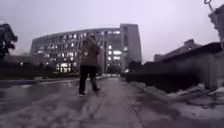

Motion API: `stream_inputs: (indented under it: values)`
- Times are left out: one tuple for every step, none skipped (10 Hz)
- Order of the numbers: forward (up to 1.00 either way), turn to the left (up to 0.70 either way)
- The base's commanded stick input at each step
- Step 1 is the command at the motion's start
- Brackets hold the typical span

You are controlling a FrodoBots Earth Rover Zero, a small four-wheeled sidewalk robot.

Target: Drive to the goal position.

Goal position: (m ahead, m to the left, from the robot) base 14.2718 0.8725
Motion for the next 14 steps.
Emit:
stream_inputs:
  values:
    - [1.00, 0.13]
    - [1.00, 0.27]
    - [1.00, 0.27]
    - [1.00, 0.27]
    - [1.00, 0.27]
    - [1.00, 0.20]
    - [1.00, 0.04]
    - [1.00, 0.00]
    - [1.00, 0.00]
    - [1.00, 0.00]
    - [1.00, 0.00]
    - [1.00, 0.00]
    - [1.00, 0.00]
    - [1.00, 0.00]
